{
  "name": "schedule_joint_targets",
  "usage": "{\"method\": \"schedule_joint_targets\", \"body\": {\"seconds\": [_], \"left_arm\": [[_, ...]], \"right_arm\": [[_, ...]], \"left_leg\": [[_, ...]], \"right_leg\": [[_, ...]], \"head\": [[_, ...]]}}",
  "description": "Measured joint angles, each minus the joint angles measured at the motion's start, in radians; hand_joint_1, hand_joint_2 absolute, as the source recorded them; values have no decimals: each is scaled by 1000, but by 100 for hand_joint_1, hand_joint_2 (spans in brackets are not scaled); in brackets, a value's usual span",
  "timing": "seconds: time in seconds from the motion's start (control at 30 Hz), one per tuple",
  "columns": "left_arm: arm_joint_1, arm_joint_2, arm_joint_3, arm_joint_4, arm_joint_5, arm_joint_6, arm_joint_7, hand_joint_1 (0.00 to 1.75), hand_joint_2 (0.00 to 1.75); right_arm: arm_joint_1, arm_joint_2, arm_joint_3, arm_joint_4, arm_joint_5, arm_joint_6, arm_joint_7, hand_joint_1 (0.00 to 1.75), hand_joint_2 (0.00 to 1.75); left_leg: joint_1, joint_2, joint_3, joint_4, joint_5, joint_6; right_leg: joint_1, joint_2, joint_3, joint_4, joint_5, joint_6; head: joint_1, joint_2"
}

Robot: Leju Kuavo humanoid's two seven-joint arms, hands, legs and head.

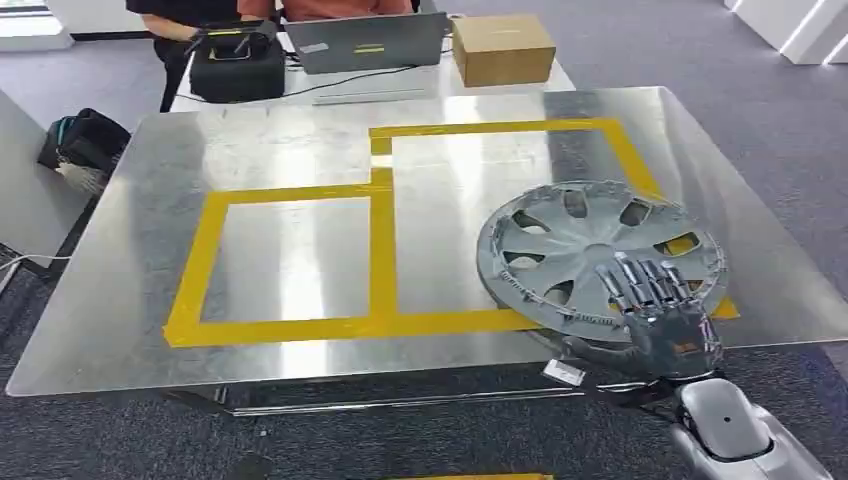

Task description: Take the parts from the cabinet and place them on the table.

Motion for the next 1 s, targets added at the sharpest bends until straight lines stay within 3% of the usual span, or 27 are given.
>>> {"method": "schedule_joint_targets", "body": {"seconds": [0.03,0.07,0.1,0.13,0.17,0.23,0.27,0.3,0.37,0.4,0.43,0.47,0.5,0.53,0.57,0.6,0.63,0.7,0.73,0.77,0.8,0.83,0.87,0.9,0.93,0.97,1.0], "left_arm": [[-1,0,0,0,0,0,0,0,0],[-3,0,0,-1,0,0,0,0,0],[-6,-5,0,-1,0,0,0,0,0],[-8,-4,0,-1,0,0,0,0,0],[-8,-5,0,-1,0,0,0,0,0],[-5,-4,0,-1,0,0,0,0,0],[-5,-3,0,-1,0,1,0,0,0],[-6,-2,0,-1,0,2,0,0,0],[-7,-3,0,-1,0,2,-1,0,0],[-6,-3,0,-1,0,2,-1,0,0],[-6,-3,0,-1,0,2,-1,0,0],[-5,-3,0,-1,0,2,-1,0,0],[-5,-3,0,-1,0,2,-1,0,0],[-6,-3,0,-1,0,2,-1,0,0],[-6,-3,0,-1,0,2,-1,0,0],[-6,-5,0,-1,0,2,-2,0,0],[-7,-5,0,-1,0,2,-2,0,0],[-7,-5,0,-1,-1,2,-3,0,0],[-6,-5,0,-1,-1,3,-3,0,0],[-5,-1,1,-1,-1,3,-3,0,0],[-3,-2,1,-1,-1,3,-3,0,0],[-2,-2,1,-1,-1,3,-3,0,0],[-3,-2,0,-1,-1,3,-3,0,0],[-3,-2,0,-1,-1,3,-3,0,0],[-3,-2,1,-1,-1,3,-3,0,0],[-3,-2,0,-1,-1,3,-3,0,0],[-2,-2,1,-1,-1,3,-3,0,0]], "right_arm": [[0,0,0,0,0,0,0,0,0],[-1,0,0,-1,0,0,0,0,0],[0,0,-3,-3,0,0,0,0,0],[-2,0,-3,-3,0,0,0,0,0],[-3,0,-2,-3,0,0,0,0,0],[1,0,-2,-3,0,0,0,0,0],[3,0,-2,-3,0,0,0,0,0],[4,0,-2,-3,0,0,0,0,0],[3,0,-2,-3,0,0,0,0,0],[3,0,-2,-3,0,1,0,0,0],[4,0,-2,-3,0,1,0,0,0],[4,0,-2,-3,0,3,-1,0,0],[4,0,-2,-3,0,5,-2,0,0],[3,0,-2,-3,0,7,-2,0,0],[2,0,-2,-3,0,8,-3,0,0],[-1,0,-2,-5,-1,9,-3,0,0],[-2,0,-3,-10,-3,10,-4,0,0],[-2,0,-3,-11,-8,15,-6,0,0],[1,0,-3,-11,-12,18,-6,0,0],[2,0,-2,-11,-15,19,-9,0,0],[2,0,-2,-13,-19,24,-11,0,0],[5,0,-3,-18,-32,32,-11,0,0],[12,0,-8,-26,-50,45,-11,0,0],[23,-1,-14,-34,-66,54,-12,0,0],[33,-2,-20,-42,-79,61,-13,0,0],[45,-3,-26,-50,-91,65,-16,0,0],[53,-5,-30,-58,-98,68,-18,0,0]], "left_leg": [[4,1,61,-89,36,-3],[9,3,131,-189,52,-8],[6,1,167,-248,32,-12],[4,-5,157,-245,36,7],[3,-6,150,-247,36,12],[-1,-5,135,-244,49,36],[1,-1,128,-246,58,50],[0,-1,118,-246,67,60],[-6,-1,94,-246,86,70],[-10,-1,82,-245,95,73],[-14,-1,68,-244,106,74],[-18,-1,55,-244,116,75],[-22,-1,44,-243,126,76],[-26,-2,35,-243,134,75],[-28,-2,27,-243,143,74],[-32,-3,20,-242,151,70],[-33,-2,16,-239,158,67],[-28,-1,17,-243,176,56],[-29,-2,15,-246,184,51],[-28,-3,8,-242,181,46],[-29,-2,-3,-223,135,36],[-25,-2,-21,-169,66,29],[-19,-1,-41,-91,2,22],[-14,-1,-59,-10,-43,16],[-9,0,-67,49,-57,10],[-5,0,-59,70,-41,6],[0,0,-34,56,-8,2]], "right_leg": [[-4,0,-7,0,6,6],[-5,0,-10,2,13,14],[0,0,-19,5,18,21],[1,0,-20,3,27,29],[1,0,-22,1,34,35],[-4,0,-24,-10,51,51],[-8,1,-33,0,29,53],[-7,0,-54,36,-20,51],[0,1,-102,198,-133,48],[4,1,-121,273,-168,46],[8,1,-126,320,-175,43],[12,1,-109,320,-155,37],[17,1,-67,274,-116,30],[21,1,-11,199,-80,22],[25,2,55,108,-62,12],[31,2,112,12,-101,3],[30,2,139,-28,-105,6],[37,3,117,-18,-94,3],[36,2,111,-19,-86,-6],[25,-1,104,-26,-71,-15],[25,-2,99,-26,-59,-19],[23,-2,84,-26,-46,-24],[22,-3,67,-25,-31,-24],[21,-4,50,-24,-19,-23],[20,-6,35,-23,-8,-21],[19,-7,18,-21,3,-18],[16,-8,2,-18,12,-12]], "head": [[0,0],[-1,0],[-6,0],[-5,0],[-4,0],[-3,0],[-2,0],[0,0],[1,0],[0,0],[1,0],[0,0],[0,0],[0,0],[0,0],[-1,0],[-2,0],[4,0],[3,0],[5,0],[1,0],[-7,0],[-8,0],[-8,0],[-8,0],[-8,0],[-8,0]]}}
